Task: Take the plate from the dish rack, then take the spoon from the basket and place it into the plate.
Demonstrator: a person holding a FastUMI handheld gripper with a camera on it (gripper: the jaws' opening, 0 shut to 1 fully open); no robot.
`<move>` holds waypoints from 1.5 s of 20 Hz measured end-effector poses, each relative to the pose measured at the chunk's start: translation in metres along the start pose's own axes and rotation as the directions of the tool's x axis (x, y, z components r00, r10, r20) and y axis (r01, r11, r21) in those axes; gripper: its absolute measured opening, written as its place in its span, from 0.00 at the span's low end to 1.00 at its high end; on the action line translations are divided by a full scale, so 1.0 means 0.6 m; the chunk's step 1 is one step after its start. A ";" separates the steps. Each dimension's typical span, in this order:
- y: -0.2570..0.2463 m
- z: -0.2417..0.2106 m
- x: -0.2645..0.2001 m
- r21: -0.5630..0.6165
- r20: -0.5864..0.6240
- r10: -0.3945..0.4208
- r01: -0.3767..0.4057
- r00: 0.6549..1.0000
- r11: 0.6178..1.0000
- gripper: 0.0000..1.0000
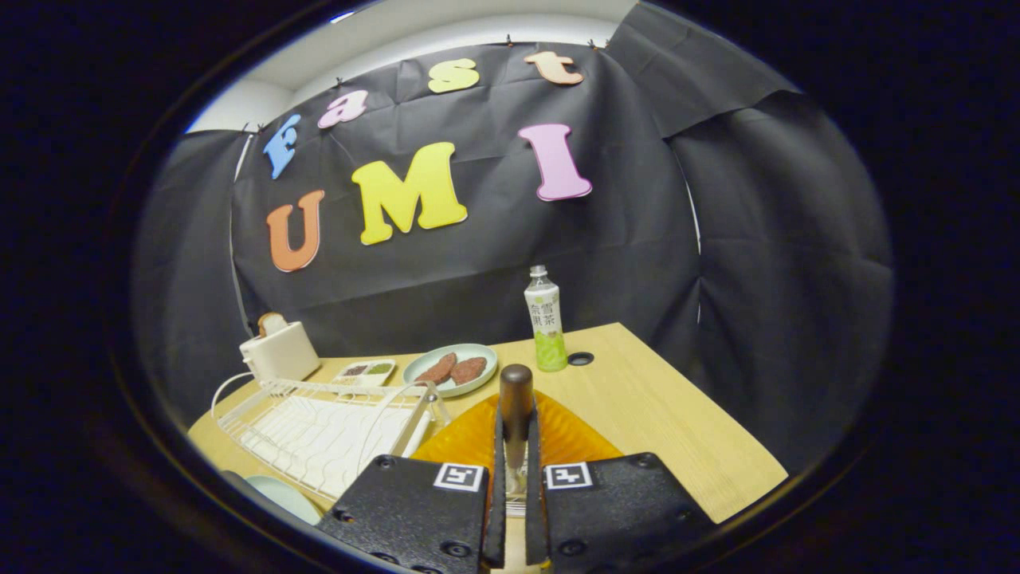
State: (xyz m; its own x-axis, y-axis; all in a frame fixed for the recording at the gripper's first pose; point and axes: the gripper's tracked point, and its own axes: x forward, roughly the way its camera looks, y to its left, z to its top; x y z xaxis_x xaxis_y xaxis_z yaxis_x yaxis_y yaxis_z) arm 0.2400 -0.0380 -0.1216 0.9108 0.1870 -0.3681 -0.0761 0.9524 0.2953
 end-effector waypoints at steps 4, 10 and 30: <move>-0.006 0.044 -0.022 -0.080 0.064 -0.053 0.058 0.997 0.995 0.13; 0.051 0.135 -0.110 -0.128 0.172 -0.027 0.049 0.985 0.991 0.13; 0.392 -0.049 -0.294 -0.206 0.069 0.320 -0.300 0.945 0.931 0.13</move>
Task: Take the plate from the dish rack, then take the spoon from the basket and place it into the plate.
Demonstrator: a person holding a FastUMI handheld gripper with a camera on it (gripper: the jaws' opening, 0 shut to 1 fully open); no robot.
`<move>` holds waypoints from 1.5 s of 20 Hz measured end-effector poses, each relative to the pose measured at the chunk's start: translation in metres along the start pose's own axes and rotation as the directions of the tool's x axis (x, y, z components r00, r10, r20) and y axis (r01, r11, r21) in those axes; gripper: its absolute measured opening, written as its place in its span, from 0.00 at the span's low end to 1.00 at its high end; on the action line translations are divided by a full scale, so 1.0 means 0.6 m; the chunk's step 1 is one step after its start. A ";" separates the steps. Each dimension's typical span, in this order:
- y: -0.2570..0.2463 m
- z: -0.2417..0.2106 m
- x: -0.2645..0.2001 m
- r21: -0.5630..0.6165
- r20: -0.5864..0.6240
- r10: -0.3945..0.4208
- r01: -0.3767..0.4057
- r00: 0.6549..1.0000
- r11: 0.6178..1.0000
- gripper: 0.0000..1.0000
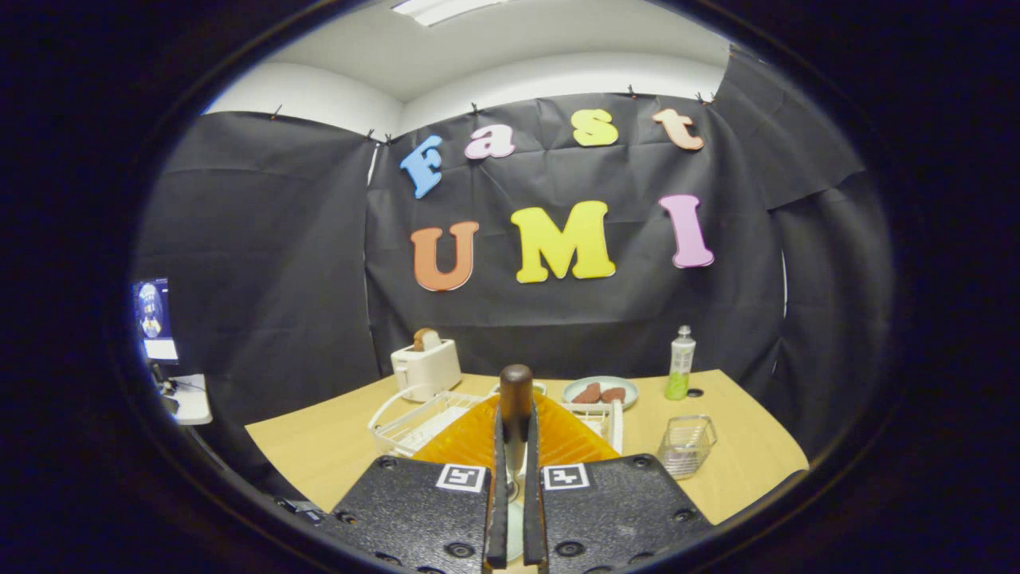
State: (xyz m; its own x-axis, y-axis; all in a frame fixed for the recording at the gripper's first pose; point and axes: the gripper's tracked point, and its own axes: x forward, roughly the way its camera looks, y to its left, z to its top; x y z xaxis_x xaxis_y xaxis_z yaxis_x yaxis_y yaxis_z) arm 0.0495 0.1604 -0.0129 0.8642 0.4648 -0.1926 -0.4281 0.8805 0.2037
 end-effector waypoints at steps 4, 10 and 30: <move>0.035 -0.053 0.021 0.019 -0.018 0.015 -0.015 1.000 1.000 0.13; 0.060 -0.139 0.049 0.078 -0.061 0.023 -0.018 0.998 0.997 0.13; 0.033 -0.193 0.071 0.148 -0.110 0.008 0.008 0.994 0.989 0.58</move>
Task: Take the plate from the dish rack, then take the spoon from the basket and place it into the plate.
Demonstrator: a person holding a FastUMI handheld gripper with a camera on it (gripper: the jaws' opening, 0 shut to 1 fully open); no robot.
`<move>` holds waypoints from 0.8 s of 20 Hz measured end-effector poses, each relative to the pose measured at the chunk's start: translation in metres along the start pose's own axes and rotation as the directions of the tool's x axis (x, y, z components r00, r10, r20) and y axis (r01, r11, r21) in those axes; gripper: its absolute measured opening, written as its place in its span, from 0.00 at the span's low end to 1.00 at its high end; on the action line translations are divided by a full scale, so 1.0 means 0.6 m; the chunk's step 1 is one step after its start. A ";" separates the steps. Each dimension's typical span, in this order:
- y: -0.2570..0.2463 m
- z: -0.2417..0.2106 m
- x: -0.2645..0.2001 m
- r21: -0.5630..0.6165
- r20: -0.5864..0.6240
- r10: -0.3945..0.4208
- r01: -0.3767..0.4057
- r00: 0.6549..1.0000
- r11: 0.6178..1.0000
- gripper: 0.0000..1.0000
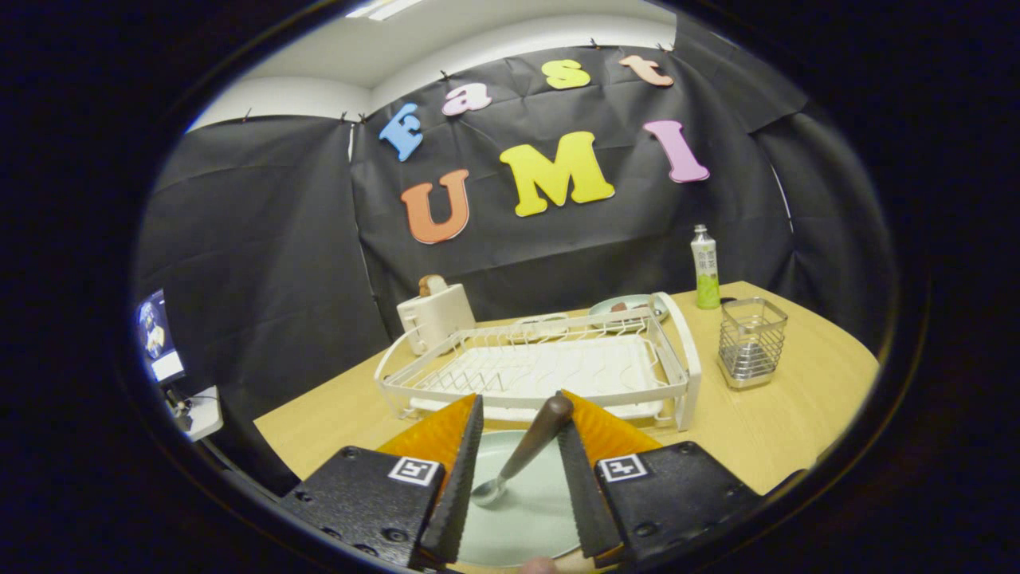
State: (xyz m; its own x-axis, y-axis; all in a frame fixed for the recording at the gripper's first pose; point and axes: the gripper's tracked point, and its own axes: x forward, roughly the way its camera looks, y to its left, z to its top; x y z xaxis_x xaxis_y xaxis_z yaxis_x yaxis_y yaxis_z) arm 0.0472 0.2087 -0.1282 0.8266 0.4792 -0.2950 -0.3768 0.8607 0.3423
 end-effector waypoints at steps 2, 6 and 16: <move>-0.008 0.007 -0.001 -0.007 0.008 -0.014 0.014 1.000 1.000 0.72; -0.018 0.028 -0.012 -0.011 0.042 -0.034 0.035 0.999 0.999 0.84; -0.055 0.120 -0.088 -0.139 0.216 -0.163 0.196 0.963 0.971 1.00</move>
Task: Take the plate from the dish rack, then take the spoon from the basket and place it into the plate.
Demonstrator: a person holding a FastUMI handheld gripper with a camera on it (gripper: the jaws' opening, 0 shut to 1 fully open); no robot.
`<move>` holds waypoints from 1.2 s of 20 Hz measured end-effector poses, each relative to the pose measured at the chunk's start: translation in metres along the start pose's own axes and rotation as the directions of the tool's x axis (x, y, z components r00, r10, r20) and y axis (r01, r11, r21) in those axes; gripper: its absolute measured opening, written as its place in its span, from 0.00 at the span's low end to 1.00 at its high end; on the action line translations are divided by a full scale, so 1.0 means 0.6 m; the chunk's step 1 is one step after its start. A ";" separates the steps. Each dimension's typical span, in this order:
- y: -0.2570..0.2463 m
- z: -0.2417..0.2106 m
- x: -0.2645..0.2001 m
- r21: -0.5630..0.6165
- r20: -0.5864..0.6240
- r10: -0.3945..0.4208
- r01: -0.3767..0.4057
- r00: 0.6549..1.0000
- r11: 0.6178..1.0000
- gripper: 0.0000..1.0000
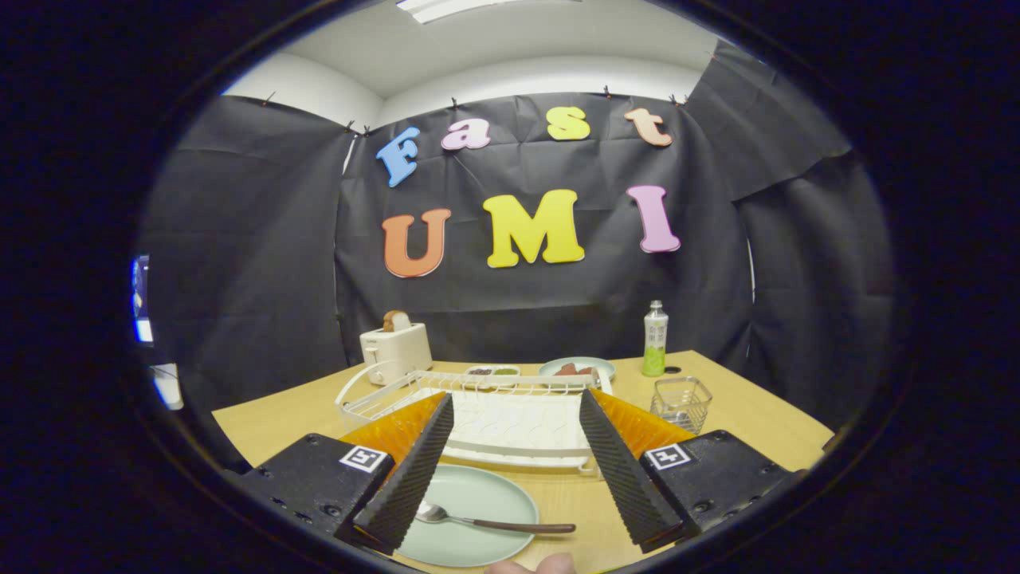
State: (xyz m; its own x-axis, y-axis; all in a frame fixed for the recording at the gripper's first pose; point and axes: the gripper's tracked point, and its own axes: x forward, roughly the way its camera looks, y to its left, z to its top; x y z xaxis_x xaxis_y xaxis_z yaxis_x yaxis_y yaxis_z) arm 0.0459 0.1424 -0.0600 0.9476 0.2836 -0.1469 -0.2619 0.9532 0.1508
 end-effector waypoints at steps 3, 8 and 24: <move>-0.021 0.044 -0.021 -0.027 0.064 -0.050 0.052 0.997 0.998 1.00; -0.034 0.102 -0.062 -0.046 0.148 -0.130 0.138 0.980 0.989 1.00; 0.039 0.097 -0.095 0.008 0.163 -0.086 0.086 0.983 0.996 1.00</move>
State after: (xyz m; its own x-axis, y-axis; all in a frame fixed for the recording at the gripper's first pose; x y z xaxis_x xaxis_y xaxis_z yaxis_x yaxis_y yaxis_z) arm -0.0036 0.1427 0.0087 0.9838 0.1793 0.0021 -0.1777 0.9732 0.1457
